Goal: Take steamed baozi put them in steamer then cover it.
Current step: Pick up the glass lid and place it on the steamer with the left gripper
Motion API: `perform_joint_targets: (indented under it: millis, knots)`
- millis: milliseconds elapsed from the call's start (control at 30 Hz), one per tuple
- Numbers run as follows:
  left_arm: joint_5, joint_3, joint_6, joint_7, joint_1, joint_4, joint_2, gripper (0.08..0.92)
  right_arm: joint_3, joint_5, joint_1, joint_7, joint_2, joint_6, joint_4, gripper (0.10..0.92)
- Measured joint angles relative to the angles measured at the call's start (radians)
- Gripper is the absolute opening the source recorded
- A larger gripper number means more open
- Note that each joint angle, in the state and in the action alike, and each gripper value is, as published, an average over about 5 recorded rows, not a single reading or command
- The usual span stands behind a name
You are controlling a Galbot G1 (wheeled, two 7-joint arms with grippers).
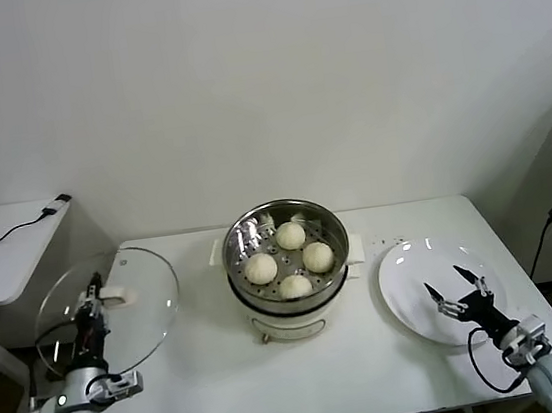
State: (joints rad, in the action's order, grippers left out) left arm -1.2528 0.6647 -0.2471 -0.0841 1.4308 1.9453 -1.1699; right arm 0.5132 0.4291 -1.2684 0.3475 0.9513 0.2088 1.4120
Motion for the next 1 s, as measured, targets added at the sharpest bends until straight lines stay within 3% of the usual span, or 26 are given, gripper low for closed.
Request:
perform_joint_targets:
  millis: [267,433,700,1000]
  knots:
    - [0.000,-0.150,-0.215,0.085,-0.047,0.140,0.110,0.154,-0.029,-0.002,0.045,-0.008,0.002,0.003,-0.027,0.823]
    - [-0.053,-0.314,-0.329,0.189,-0.155,0.172,0.119,0.154,-0.049,-0.003,0.079,-0.009,0.003,0.007,-0.052,0.823]
    - [-0.192,-0.553,-0.435,0.327,-0.320,0.140,0.019,0.154,-0.061,-0.005,0.109,-0.009,0.010,0.017,-0.083,0.823]
    - [-0.290,-0.714,-0.488,0.390,-0.459,0.023,-0.136,0.154,-0.050,-0.008,0.114,-0.003,0.006,0.028,-0.103,0.823]
